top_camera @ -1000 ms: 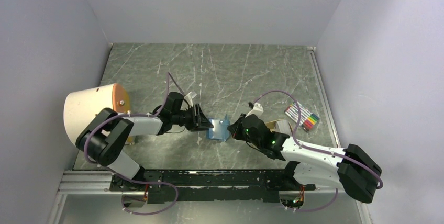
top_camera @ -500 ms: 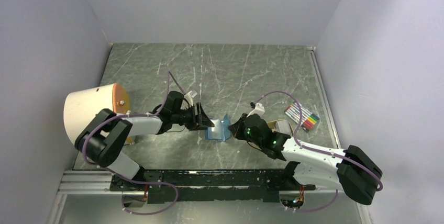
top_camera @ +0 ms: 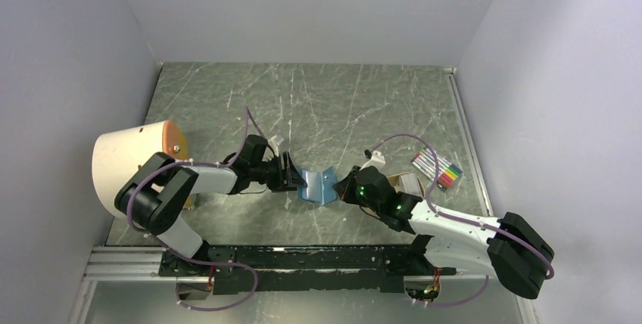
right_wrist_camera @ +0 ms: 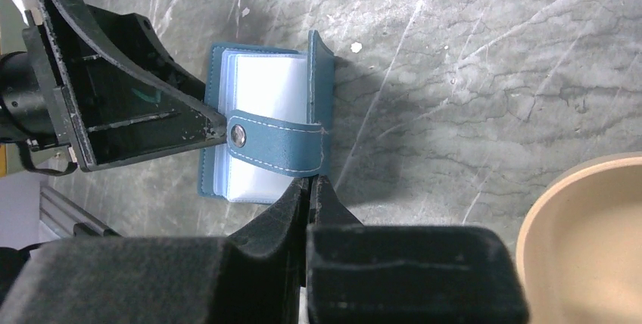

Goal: Put the credit cards into the card holder
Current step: Open the card holder at the center of the board.

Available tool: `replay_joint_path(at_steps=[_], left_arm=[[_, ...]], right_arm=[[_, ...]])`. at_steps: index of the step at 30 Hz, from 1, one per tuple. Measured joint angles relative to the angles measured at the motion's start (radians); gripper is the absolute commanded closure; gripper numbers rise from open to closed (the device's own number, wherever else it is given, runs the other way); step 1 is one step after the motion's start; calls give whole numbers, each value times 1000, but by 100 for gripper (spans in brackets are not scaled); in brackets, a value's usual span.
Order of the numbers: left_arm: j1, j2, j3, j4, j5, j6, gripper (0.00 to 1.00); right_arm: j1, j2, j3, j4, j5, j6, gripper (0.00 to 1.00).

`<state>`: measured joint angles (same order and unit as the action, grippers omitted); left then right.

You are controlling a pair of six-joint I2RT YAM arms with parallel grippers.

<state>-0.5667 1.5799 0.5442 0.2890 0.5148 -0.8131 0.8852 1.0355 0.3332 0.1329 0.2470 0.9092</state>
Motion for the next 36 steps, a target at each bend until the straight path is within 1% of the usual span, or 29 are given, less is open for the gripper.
replay_joint_path(at_steps=[2,3,4,7,8,10,12,14,15,19,22,25,30,34,36], left_arm=[[0,21,-11,51,26,-16,48],[0,27,-15,74,40,-23,52],[0,32,-18,91,50,-28,57],[0,38,-18,138,75,-43,82],[0,38,-18,152,81,-47,90],[0,38,-18,167,91,-51,91],[0,37,-18,171,95,-50,91],[0,29,-18,157,97,-51,91],[0,16,-18,134,96,-50,91],[0,-70,-6,14,80,-39,91],[0,-133,19,-74,59,-27,91],[0,-173,53,-172,19,-16,91],[-1,-212,72,-315,-56,-8,91],[-1,-220,72,-389,-78,-9,91],[-1,-220,72,-402,-79,-9,88]], right_arm=[[-1,0,-1,-2,-4,0,100],[-1,0,-1,-2,-5,0,100],[-1,0,-1,-2,-5,0,100],[-1,0,-1,-1,-9,-1,99],[-1,0,-1,-1,-12,-1,93],[-3,3,-1,-1,-16,-2,80],[-6,6,2,-9,-16,-10,70],[-9,10,15,-48,-16,-21,62],[-9,10,29,-76,-16,-29,59],[-9,10,152,-220,-28,-69,56],[6,8,259,-260,-61,-89,51],[58,11,327,-252,-95,-93,51],[218,82,375,-209,-106,-84,53],[240,178,374,-155,-112,-83,52],[241,224,366,-135,-111,-87,49]])
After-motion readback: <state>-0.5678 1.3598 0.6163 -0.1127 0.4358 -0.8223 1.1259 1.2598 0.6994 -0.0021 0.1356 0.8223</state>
